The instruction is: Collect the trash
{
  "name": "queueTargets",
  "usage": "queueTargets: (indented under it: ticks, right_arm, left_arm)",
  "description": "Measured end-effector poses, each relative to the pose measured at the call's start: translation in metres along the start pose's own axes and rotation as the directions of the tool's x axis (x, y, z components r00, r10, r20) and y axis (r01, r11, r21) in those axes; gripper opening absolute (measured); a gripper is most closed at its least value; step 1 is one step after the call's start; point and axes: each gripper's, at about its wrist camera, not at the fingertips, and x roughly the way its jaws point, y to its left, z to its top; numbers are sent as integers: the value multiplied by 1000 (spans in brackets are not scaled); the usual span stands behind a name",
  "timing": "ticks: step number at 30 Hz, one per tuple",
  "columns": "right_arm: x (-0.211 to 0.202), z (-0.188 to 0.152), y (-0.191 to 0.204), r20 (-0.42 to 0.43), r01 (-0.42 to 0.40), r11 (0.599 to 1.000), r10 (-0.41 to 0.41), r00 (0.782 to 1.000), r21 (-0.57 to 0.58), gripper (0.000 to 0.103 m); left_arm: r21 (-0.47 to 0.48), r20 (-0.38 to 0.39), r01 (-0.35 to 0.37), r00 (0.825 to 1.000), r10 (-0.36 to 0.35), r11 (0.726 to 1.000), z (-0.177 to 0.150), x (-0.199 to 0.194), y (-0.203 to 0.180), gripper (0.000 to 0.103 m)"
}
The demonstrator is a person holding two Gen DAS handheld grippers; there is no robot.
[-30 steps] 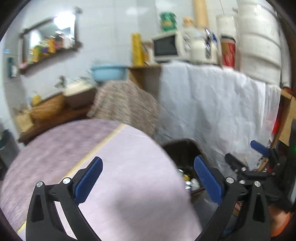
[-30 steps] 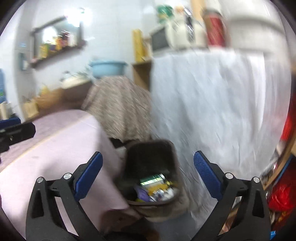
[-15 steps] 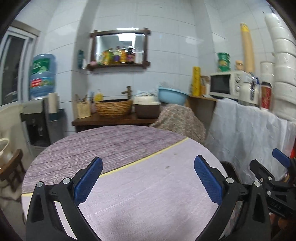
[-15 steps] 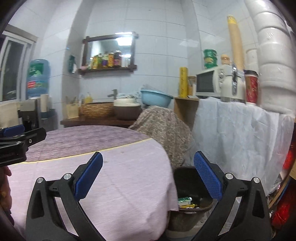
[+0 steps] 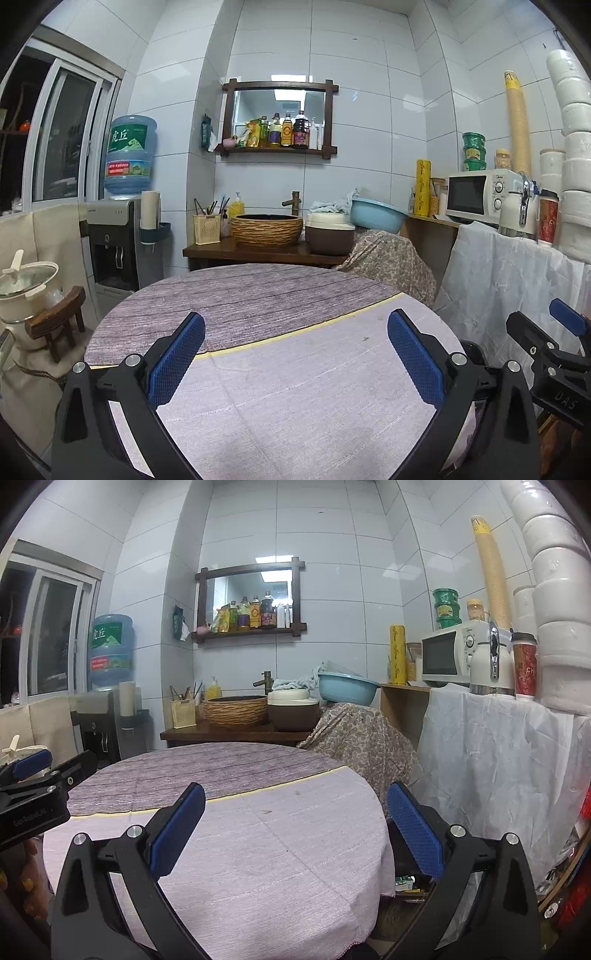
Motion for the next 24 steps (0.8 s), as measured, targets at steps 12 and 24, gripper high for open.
queueTargets:
  ticks: [12,24]
  right_arm:
    - [2,1,-5,-7,-1,1000,1,1000,30,97]
    - [5,-1,-2,-16,-5,1000,6,1000,23,97]
  left_arm:
    - [7,-10,0,1000,0,1000,-6,1,1,98]
    - [-8,-18,-18,1000,18,1000,-5,1,8,98]
